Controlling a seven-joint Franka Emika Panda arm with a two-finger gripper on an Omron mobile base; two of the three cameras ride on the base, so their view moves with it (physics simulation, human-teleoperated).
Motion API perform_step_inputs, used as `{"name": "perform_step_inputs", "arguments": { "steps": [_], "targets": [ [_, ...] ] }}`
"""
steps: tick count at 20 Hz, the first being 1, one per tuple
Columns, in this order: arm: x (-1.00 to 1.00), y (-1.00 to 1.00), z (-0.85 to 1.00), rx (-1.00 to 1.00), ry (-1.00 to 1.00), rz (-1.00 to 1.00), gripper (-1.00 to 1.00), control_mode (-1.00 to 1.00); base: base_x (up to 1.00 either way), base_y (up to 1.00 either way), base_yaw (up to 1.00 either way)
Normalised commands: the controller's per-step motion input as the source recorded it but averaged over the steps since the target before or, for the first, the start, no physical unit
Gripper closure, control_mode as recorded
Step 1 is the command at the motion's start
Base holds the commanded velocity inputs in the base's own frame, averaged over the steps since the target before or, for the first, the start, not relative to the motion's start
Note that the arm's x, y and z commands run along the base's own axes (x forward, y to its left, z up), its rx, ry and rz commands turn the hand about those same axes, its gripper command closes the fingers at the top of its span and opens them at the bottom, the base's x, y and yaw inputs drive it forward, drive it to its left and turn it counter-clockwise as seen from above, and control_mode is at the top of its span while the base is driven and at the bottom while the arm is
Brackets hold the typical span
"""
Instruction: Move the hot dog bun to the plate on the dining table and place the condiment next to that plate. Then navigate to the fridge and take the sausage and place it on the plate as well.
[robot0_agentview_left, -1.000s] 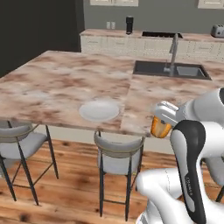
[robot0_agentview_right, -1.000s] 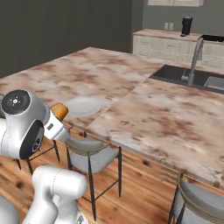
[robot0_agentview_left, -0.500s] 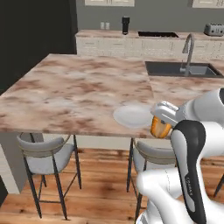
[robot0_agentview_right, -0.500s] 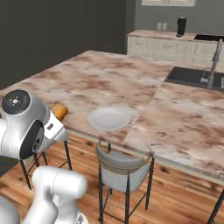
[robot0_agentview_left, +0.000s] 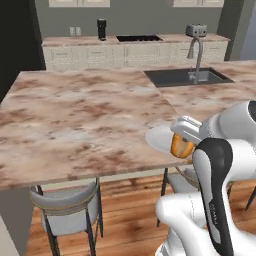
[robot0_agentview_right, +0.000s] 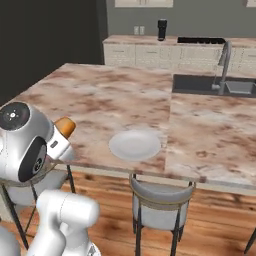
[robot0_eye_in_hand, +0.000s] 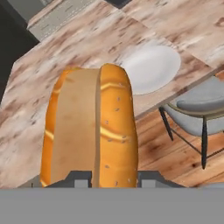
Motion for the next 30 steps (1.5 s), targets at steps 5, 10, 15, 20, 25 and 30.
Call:
{"name": "perform_step_inputs", "arguments": {
  "steps": [5,10,15,20,25,30],
  "targets": [
    [0.00,0.00,0.00,0.00,0.00,0.00,1.00,1.00,0.88,0.02,-0.35],
    [0.00,0.00,0.00,0.00,0.00,0.00,1.00,1.00,0.79,0.00,-0.31],
    [0.76,-0.01,-0.07,0.02,0.19,-0.26,1.00,-1.00,0.17,0.00,-0.06],
    [0.79,-0.05,-0.39,0.01,0.43,-0.28,1.00,-1.00,0.00,0.00,0.00],
    [0.15,-0.43,-0.70,0.05,0.20,-0.06,1.00,-1.00,0.00,0.00,0.00],
    [0.26,-0.41,-0.54,0.08,0.13,0.04,1.00,-1.00,0.00,0.00,0.00]
  ]
}}
